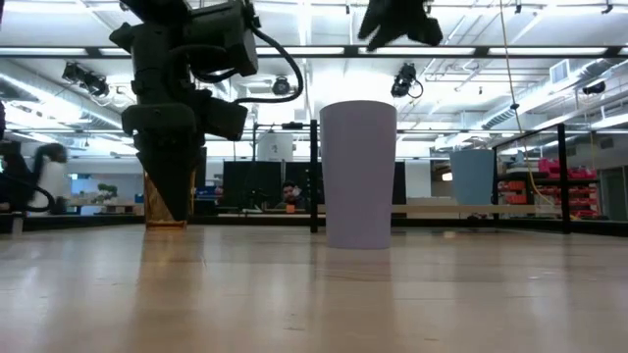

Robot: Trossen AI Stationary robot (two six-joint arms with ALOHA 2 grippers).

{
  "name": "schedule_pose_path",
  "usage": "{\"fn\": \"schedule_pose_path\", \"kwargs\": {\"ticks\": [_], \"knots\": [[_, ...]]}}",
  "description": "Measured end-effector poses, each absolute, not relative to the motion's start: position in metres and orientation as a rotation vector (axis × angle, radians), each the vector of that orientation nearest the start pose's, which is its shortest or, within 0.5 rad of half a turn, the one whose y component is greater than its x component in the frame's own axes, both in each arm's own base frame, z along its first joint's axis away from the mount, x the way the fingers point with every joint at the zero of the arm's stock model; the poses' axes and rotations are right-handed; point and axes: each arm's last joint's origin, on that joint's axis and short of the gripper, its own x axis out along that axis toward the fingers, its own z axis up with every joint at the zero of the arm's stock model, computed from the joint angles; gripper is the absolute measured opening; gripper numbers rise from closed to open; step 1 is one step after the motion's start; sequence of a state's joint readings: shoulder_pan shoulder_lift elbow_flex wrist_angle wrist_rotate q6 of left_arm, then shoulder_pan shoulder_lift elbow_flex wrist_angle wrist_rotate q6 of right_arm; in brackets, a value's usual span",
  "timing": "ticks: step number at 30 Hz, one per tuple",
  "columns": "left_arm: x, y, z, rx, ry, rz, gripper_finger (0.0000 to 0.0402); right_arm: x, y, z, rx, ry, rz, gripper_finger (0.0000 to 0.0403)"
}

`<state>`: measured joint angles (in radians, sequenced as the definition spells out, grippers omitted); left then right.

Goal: Stack small to large cups/mugs on shelf
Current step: Put the purple cup on the shelf

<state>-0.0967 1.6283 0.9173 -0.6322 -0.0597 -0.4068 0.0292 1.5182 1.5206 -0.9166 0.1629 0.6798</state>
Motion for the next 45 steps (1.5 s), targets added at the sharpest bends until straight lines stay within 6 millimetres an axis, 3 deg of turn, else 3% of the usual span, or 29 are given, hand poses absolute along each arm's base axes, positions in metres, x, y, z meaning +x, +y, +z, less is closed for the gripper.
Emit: {"fn": "schedule_pose_path", "kwargs": {"ticks": [6, 18, 36, 45], "knots": [[0.277, -0.026, 0.157, -0.231, 1.361, 0.248, 0.0051, 0.326, 0.012, 0.331, 0.59, 0.967, -0.371, 0.012], [0.268, -0.025, 0.148, -0.273, 1.395, 0.299, 0.0052, 0.344, 0.031, 0.289, 0.518, 1.168, -0.391, 0.0119], [0.271, -0.026, 0.148, -0.278, 1.361, 0.289, 0.0052, 0.351, 0.033, 0.275, 0.491, 1.189, -0.392, 0.0119], [0.272, -0.026, 0.148, -0.277, 1.355, 0.286, 0.0052, 0.363, 0.035, 0.251, 0.468, 1.243, -0.408, 0.0119]]}}
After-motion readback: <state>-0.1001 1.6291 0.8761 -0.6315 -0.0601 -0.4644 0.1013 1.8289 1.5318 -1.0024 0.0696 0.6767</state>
